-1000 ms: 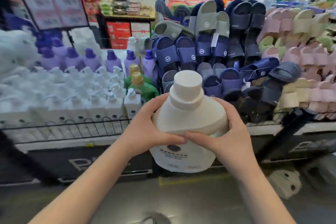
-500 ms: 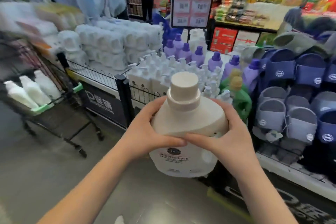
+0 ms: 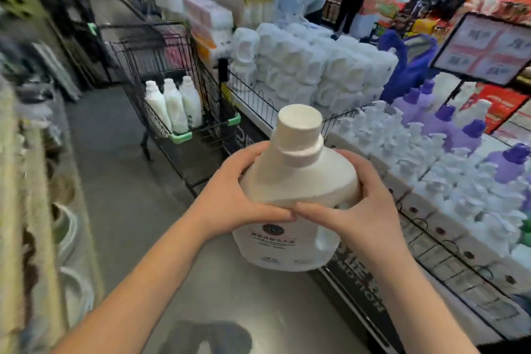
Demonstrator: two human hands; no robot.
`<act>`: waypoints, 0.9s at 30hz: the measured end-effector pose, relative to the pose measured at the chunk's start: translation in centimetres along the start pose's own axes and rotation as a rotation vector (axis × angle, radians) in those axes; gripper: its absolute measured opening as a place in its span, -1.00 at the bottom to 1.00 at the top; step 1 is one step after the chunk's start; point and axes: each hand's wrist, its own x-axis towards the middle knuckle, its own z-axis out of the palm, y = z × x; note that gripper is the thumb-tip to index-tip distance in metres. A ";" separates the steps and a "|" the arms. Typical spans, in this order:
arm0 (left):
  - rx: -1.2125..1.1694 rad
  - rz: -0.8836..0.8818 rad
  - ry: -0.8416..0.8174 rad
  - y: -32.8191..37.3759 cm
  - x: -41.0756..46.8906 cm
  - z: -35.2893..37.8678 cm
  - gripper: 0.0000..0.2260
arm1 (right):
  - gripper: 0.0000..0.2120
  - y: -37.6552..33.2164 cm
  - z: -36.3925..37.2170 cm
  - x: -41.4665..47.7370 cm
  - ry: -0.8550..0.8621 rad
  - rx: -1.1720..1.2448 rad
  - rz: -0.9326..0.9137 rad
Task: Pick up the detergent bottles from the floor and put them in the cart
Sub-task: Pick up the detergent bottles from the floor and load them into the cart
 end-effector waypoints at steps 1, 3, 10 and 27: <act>0.005 -0.008 0.018 -0.8 0.7 -1.9 -0.19 | -0.17 -0.3 1.8 1.5 -0.019 -0.003 -0.011; 0.022 -0.031 0.038 -1.9 2.1 -5.2 -0.17 | -0.11 -1.0 4.9 3.9 -0.038 0.013 -0.025; 0.121 -0.034 0.115 -4.9 6.2 -14.5 -0.14 | -0.16 -2.8 13.5 11.3 -0.092 0.111 -0.063; 0.151 -0.219 0.352 -13.8 19.4 -28.4 -0.19 | -0.14 -1.2 30.1 34.0 -0.364 0.269 -0.167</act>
